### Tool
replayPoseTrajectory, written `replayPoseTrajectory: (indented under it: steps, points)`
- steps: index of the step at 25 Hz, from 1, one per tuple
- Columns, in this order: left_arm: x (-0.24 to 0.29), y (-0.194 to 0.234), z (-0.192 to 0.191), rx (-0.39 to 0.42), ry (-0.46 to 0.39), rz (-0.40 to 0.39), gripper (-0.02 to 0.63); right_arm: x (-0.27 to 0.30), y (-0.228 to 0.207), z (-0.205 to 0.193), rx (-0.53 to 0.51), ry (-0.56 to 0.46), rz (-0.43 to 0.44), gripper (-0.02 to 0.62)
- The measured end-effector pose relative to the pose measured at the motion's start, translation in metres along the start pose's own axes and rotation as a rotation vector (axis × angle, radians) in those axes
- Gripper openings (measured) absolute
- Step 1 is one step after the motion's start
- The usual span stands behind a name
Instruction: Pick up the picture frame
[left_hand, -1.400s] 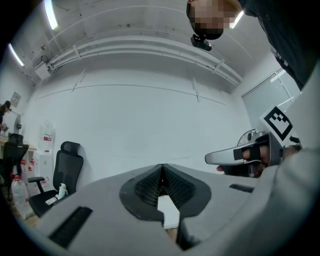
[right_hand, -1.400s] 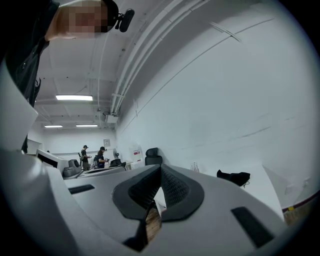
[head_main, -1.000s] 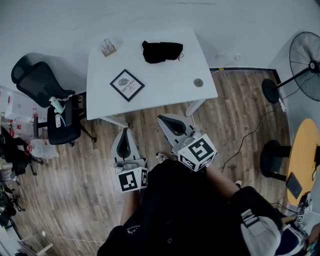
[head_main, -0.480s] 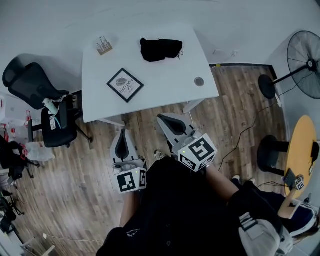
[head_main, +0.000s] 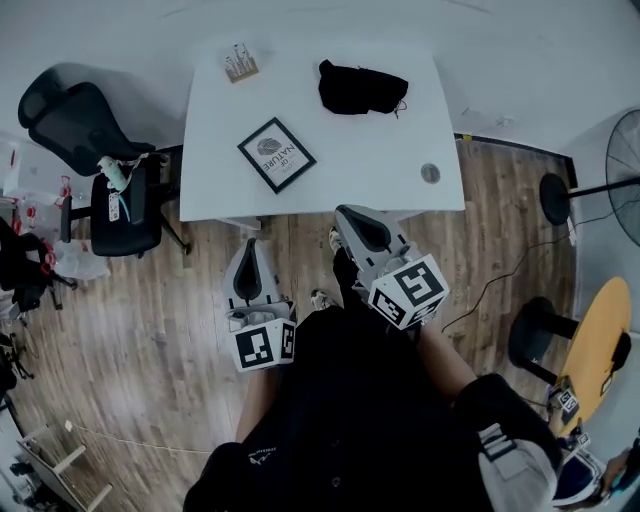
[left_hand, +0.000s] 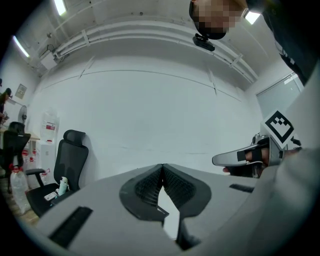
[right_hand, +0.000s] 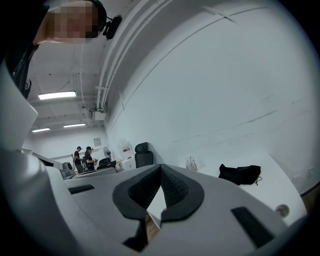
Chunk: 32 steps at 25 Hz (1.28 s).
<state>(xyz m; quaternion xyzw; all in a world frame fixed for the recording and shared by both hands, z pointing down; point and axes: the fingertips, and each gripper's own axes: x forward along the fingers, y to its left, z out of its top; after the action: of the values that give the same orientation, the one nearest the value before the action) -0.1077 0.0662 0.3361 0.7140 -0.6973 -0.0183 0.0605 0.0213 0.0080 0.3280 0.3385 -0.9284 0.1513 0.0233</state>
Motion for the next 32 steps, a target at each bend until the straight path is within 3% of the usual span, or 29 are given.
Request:
replayPoseTrajectory:
  steps: [10,19,26,32]
  points:
    - [0.096,0.042,-0.003,0.001,0.039,0.104,0.008,0.104,-0.065,0.011,0.016,0.085,0.059,-0.002]
    - [0.163,0.052,-0.011,-0.012,0.077,0.196,0.008,0.171,-0.114,0.013,0.03,0.16,0.13,-0.002]
    - [0.183,0.065,-0.041,-0.049,0.145,0.285,0.008,0.198,-0.144,-0.01,0.033,0.258,0.17,-0.002]
    - [0.193,0.074,-0.07,-0.122,0.185,0.303,0.008,0.21,-0.158,-0.041,0.053,0.337,0.148,-0.002]
